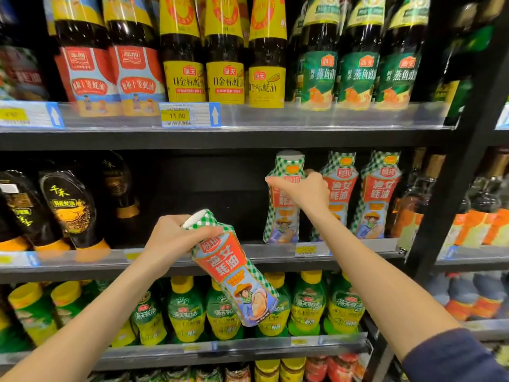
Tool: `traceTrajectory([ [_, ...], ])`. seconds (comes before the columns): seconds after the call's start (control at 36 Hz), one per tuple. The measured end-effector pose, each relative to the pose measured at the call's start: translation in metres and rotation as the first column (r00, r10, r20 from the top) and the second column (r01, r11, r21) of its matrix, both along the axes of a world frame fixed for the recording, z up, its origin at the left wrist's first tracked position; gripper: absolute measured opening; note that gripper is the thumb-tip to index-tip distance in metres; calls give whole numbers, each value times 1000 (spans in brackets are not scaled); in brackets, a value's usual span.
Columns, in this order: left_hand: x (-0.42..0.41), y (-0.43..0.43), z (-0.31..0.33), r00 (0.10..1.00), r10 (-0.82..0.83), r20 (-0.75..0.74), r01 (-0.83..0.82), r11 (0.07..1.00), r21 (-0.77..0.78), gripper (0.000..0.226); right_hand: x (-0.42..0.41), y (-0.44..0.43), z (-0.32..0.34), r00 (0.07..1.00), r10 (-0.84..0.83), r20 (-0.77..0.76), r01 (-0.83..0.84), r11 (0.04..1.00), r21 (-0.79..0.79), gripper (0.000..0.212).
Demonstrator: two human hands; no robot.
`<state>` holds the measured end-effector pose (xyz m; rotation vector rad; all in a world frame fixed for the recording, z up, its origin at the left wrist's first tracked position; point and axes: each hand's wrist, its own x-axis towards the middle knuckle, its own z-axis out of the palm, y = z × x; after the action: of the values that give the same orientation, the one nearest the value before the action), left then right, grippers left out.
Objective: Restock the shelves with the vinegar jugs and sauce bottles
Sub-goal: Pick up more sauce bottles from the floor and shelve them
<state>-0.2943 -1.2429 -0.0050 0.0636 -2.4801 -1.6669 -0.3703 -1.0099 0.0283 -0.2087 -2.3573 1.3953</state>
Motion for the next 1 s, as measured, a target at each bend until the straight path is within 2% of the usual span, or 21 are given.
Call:
traceTrajectory([
  [0.11,-1,1,-6,1000,2,7,-2,1000,-4,26,-14,-6,-5,1000,-23,-6,22,996,-90,103],
  [0.19,1,2,-7,1000,-9,5,9,1000,-3,24,-25,-9,-12,999,-27,-32,20,979,-203,81],
  [0.25,2,1,-7,1000,-13,8,13,1000,5,23,-32,-10,-15,999,-17,-42,6,966,-257,75],
  [0.36,2,-2,-7,1000,-10,7,10,1000,11,24,-35,-15,-20,997,-26,-71,3,954,-301,80],
  [0.47,2,-4,-6,1000,5,-4,-5,1000,11,23,-32,-19,-30,985,-61,-163,7,950,-312,83],
  [0.56,2,-4,-6,1000,22,-17,-22,1000,3,21,-27,-20,-46,974,-34,-223,-30,961,-275,97],
  [0.67,1,-4,-7,1000,19,-13,-19,1000,2,21,-21,-24,-73,984,-55,-171,46,997,-54,114],
  [0.78,1,-2,-8,1000,-2,-12,2,1000,-4,23,-22,-26,-83,979,-124,-159,140,986,88,102],
  [1.0,-2,2,-11,1000,-13,-23,13,1000,-16,22,-25,-25,-88,966,-176,-191,197,975,100,94],
])
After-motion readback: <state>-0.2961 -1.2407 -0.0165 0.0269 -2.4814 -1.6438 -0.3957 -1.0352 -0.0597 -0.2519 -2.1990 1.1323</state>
